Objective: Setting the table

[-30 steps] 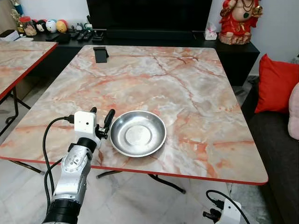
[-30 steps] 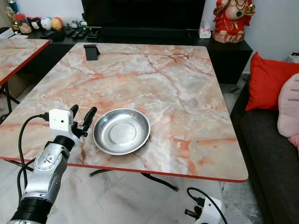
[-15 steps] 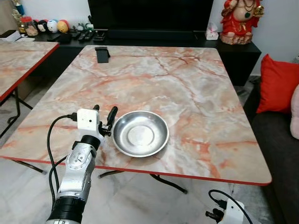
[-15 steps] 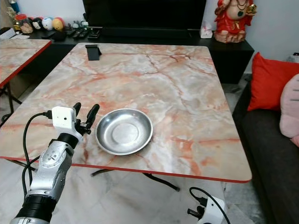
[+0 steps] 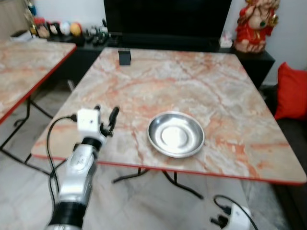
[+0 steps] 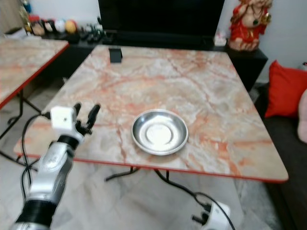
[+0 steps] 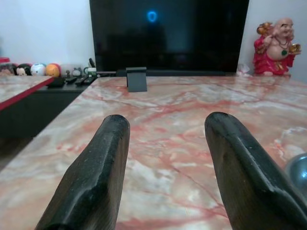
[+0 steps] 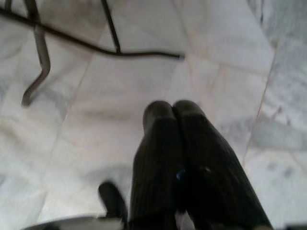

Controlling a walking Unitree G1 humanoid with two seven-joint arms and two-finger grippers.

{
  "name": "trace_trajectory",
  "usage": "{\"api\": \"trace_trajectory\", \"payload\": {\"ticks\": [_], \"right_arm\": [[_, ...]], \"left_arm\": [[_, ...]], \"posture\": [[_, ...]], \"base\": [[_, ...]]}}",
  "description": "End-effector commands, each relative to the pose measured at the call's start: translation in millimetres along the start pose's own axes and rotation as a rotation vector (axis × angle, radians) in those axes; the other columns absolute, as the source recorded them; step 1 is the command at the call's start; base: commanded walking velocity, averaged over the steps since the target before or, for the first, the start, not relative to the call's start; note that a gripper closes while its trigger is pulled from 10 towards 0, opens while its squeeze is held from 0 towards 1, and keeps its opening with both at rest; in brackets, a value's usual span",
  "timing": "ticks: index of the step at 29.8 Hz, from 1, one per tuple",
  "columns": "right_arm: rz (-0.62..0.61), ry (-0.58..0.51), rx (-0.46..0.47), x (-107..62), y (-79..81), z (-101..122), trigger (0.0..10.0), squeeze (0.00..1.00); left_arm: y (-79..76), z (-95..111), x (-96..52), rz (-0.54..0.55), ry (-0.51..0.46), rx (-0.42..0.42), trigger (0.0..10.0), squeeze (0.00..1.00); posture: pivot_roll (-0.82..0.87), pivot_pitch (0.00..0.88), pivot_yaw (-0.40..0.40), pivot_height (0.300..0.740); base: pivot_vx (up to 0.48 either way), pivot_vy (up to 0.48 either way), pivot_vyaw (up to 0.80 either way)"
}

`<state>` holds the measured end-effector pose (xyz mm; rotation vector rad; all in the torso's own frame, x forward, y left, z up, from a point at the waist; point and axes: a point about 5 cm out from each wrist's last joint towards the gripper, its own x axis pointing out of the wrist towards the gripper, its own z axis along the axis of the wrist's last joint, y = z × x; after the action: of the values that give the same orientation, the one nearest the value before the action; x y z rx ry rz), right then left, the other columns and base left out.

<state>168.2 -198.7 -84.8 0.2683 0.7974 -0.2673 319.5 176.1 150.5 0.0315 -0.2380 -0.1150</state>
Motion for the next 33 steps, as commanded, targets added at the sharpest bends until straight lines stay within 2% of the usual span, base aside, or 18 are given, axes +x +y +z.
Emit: {"api": "trace_trajectory", "payload": {"ticks": [1, 25, 33], "right_arm": [[-0.016, 0.0, 0.0, -0.1, -5.2, 1, 10.0, 0.0], [-0.004, 0.014, -0.005, 0.2, -0.2, -1, 10.0, 0.0], [0.017, 0.014, -0.039, 0.2, 0.4, 0, 10.0, 0.0]], "left_arm": [[-5.5, 3, 2.7, -0.017, -0.01, -0.007, 10.0, 0.0], [-6.4, 12, 6.2, -0.013, -0.034, -0.013, 10.0, 0.0], [-6.2, 16, 7.5, -0.008, -0.048, -0.014, 10.0, 0.0]], "posture": [[0.02, 0.0, 0.004, 0.736], [0.03, 0.0, 0.006, 0.736], [0.03, 0.0, 0.005, 0.736]], "base": [[0.0, 0.439, 0.0], [0.0, 0.44, 0.0], [0.0, 0.436, 0.11]]}}
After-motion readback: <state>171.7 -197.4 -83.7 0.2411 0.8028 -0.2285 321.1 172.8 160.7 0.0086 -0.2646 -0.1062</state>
